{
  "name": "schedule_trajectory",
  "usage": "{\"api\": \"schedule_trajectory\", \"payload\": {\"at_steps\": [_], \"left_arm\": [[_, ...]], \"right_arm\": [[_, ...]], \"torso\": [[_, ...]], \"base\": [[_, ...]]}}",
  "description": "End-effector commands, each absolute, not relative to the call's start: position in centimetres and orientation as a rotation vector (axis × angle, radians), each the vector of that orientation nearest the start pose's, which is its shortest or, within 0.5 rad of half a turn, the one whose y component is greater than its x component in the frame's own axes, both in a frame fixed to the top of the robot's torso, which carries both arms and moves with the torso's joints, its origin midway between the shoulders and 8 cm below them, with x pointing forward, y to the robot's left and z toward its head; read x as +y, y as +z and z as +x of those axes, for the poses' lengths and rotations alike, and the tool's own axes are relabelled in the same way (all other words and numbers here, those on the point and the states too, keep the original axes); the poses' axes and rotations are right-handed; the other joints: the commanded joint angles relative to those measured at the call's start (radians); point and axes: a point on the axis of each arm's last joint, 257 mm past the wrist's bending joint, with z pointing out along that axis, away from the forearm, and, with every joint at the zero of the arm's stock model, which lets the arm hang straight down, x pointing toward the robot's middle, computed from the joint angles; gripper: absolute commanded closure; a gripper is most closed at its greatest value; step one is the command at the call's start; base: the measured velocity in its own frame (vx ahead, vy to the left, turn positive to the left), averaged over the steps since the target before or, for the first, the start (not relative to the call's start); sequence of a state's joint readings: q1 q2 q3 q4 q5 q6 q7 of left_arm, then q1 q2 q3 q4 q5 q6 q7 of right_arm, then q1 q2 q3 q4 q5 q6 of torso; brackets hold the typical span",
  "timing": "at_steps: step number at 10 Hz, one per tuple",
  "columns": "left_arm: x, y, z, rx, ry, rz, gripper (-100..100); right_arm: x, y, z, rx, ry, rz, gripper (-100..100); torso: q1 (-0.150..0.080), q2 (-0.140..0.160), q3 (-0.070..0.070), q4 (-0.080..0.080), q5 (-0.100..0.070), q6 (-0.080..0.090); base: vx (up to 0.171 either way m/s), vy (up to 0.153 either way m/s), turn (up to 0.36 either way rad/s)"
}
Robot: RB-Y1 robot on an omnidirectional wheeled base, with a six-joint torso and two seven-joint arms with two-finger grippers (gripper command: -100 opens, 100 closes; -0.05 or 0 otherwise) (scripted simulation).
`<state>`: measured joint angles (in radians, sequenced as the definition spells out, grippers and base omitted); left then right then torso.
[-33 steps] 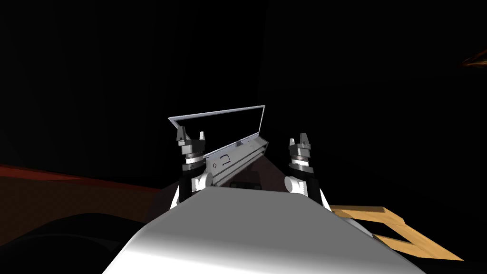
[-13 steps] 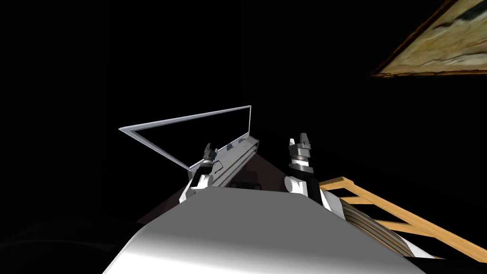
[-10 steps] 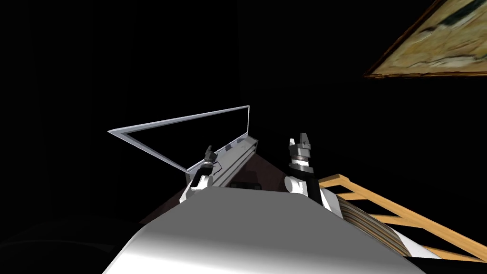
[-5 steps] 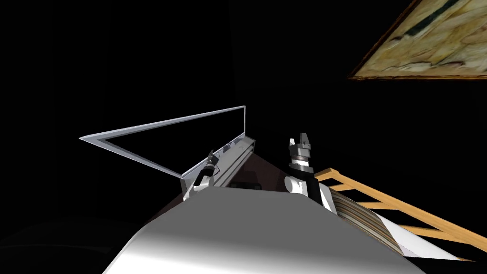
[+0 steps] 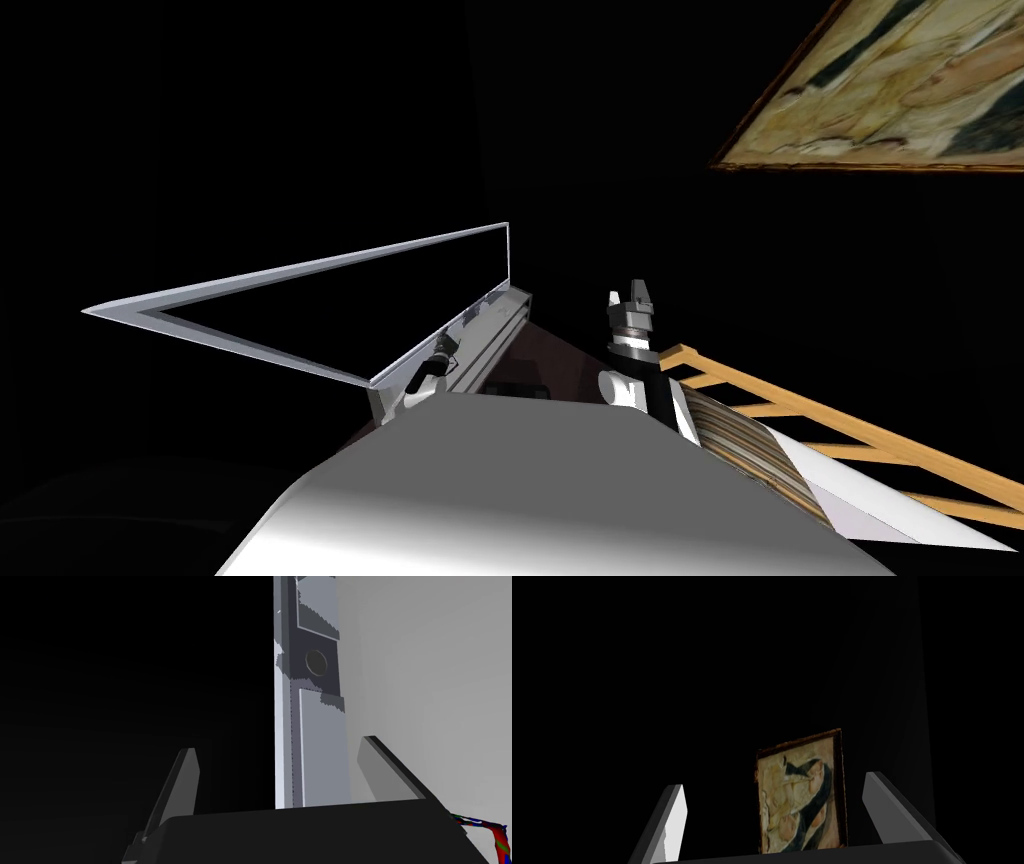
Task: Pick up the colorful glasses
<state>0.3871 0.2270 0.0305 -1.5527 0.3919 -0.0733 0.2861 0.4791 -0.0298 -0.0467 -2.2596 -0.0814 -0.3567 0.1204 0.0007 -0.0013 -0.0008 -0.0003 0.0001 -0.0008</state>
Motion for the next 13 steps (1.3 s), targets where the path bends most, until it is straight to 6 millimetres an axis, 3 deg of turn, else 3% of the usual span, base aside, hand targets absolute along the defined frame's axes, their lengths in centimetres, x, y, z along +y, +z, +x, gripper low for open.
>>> {"api": "schedule_trajectory", "payload": {"at_steps": [1,2,4,7,9,13], "left_arm": [[38.0,-40.4,38.1,0.971,-1.151,-1.914,-100],[38.2,-41.4,37.6,0.976,-1.130,-1.933,-100],[39.5,-45.9,35.4,0.968,-1.049,-2.081,-100],[40.3,-49.1,33.3,0.965,-0.973,-2.179,-100],[40.8,-50.1,32.7,0.952,-0.948,-2.233,-100],[42.3,-54.5,28.8,0.920,-0.814,-2.385,-100]], "right_arm": [[-30.5,-0.5,36.8,0.718,1.172,0.748,0],[-30.5,-0.5,36.8,0.718,1.172,0.748,0],[-30.5,-0.5,36.8,0.718,1.172,0.748,0],[-30.5,-0.5,36.8,0.718,1.172,0.748,0],[-30.5,-0.5,36.8,0.718,1.172,0.748,0],[-30.5,-0.5,36.8,0.718,1.172,0.748,0]], "torso": [[0.000,0.000,0.000,0.000,0.000,0.000],[0.000,0.000,0.000,0.000,0.000,0.001],[0.000,0.000,0.000,0.000,0.000,0.001],[0.000,0.000,0.000,0.000,0.000,0.000],[-0.001,0.001,0.000,0.000,0.000,0.000],[0.000,0.000,0.000,0.000,0.000,0.000]], "base": [[0.021,0.010,-0.162],[0.018,0.012,-0.077],[0.022,0.013,-0.201],[0.021,0.016,-0.113],[0.007,0.004,-0.059],[0.016,0.013,-0.124]]}}
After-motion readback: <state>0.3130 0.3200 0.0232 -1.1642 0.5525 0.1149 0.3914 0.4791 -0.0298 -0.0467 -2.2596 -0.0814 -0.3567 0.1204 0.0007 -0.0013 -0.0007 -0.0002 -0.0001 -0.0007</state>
